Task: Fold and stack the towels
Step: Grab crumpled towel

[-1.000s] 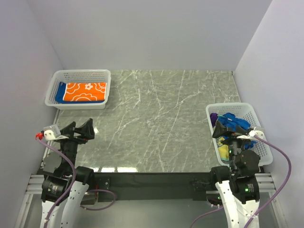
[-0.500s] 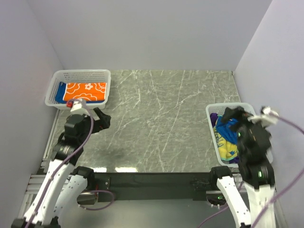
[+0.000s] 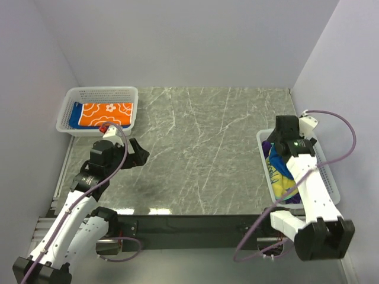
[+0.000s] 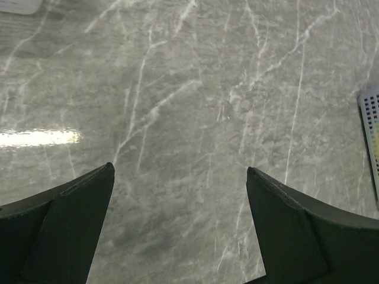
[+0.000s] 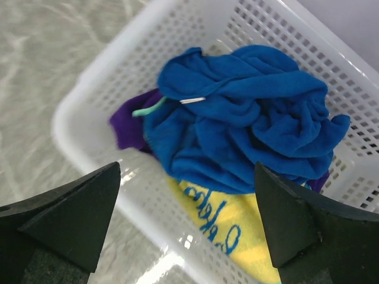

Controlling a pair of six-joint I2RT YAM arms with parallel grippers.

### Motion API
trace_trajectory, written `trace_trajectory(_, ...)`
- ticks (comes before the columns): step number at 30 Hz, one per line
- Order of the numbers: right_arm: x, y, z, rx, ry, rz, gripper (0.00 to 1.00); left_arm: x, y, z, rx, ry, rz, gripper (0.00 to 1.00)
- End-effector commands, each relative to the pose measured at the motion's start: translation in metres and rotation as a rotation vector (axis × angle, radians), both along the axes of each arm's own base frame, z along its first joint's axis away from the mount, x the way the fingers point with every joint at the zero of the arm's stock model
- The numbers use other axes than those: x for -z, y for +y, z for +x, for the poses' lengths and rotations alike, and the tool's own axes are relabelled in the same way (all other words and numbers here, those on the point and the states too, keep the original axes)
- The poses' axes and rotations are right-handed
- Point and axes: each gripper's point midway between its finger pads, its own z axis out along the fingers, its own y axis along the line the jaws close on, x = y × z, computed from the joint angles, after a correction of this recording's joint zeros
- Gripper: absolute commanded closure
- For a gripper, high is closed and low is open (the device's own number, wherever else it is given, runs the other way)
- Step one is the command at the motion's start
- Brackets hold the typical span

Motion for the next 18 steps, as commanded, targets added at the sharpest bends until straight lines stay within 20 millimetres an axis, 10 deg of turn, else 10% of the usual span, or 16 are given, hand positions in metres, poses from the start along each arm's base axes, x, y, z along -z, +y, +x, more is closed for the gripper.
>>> trace_trajectory(1, 0.028, -0.016, 0.006, 0.124, 0.034, 0.001, 0.01, -0.011, -0.004, 0.000, 0.007, -0.047, 0.016, 0.01)
trace_trajectory(10, 0.102, -0.037, 0.012, 0.238, 0.142, 0.093, 0.24, -0.011, -0.014, -0.007, 0.037, -0.052, 0.029, 0.01)
trace_trajectory(18, 0.085, -0.050, -0.006, 0.282, 0.143, 0.028, 0.99, -0.012, -0.020, -0.011, 0.065, -0.052, 0.029, 0.01)
